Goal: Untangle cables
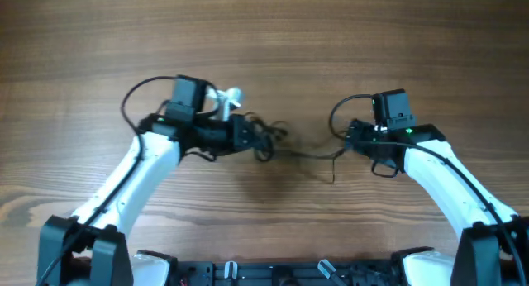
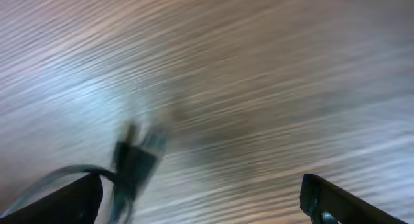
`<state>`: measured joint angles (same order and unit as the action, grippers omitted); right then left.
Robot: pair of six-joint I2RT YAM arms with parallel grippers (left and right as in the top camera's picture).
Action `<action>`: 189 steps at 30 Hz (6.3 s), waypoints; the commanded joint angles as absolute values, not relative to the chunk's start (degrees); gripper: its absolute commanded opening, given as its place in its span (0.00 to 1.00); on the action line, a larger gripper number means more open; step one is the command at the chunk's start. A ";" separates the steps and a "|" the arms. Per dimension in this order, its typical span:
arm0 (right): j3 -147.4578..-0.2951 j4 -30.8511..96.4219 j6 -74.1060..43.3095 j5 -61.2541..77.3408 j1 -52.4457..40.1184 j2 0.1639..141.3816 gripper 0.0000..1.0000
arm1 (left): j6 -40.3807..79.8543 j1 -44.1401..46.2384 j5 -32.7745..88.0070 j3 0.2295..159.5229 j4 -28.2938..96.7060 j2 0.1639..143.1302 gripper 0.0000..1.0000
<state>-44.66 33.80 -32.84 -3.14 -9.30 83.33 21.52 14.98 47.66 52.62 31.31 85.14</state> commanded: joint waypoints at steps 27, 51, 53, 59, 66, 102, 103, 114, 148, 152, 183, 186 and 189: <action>-44.49 15.90 -12.64 44.69 -11.73 84.44 0.04 | 22.90 13.28 69.93 52.88 13.47 83.24 0.04; -44.49 27.92 -31.44 6.00 -11.62 84.47 0.05 | 23.11 22.24 36.82 52.40 20.49 83.77 0.63; -44.49 27.66 -31.22 8.10 -11.62 84.44 0.04 | 25.36 24.82 36.36 52.40 17.74 85.25 0.63; -44.49 25.50 -27.11 18.39 -11.62 84.47 0.04 | 33.95 29.28 36.16 52.40 10.24 93.54 0.63; -44.49 25.32 -26.98 19.44 -11.62 84.44 0.04 | 38.02 33.01 33.76 52.40 6.37 100.90 0.53; -44.51 32.95 -36.25 -2.48 13.58 84.44 0.04 | 26.17 -23.77 20.97 52.40 39.05 76.60 0.04; -44.51 33.12 -37.76 -2.52 14.50 84.47 0.04 | 26.17 -23.81 20.97 52.40 39.03 76.60 0.04; -44.51 22.20 -11.86 43.51 9.21 84.44 0.30 | 26.98 -10.20 34.87 52.40 29.32 76.84 0.72; -44.49 25.74 -12.16 33.17 3.92 84.44 0.53 | 29.43 32.32 16.40 52.40 13.43 102.24 0.17; -44.51 27.59 -11.97 33.04 3.90 84.44 0.60 | 29.41 30.87 18.26 52.84 14.13 99.24 0.04; -44.51 -3.29 -15.18 10.61 -25.17 99.20 0.44 | 33.30 17.89 13.37 53.47 28.95 83.70 0.36; -44.51 -4.47 -15.18 10.63 -25.19 101.12 0.44 | 33.30 17.89 13.37 53.47 28.42 83.70 0.36; -44.51 -7.92 -15.16 10.61 -25.19 103.33 0.44 | 33.30 17.89 13.39 53.47 27.92 83.70 0.36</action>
<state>-44.29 -5.63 -15.11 10.24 -25.04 101.25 32.93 17.67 13.32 52.93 28.16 83.11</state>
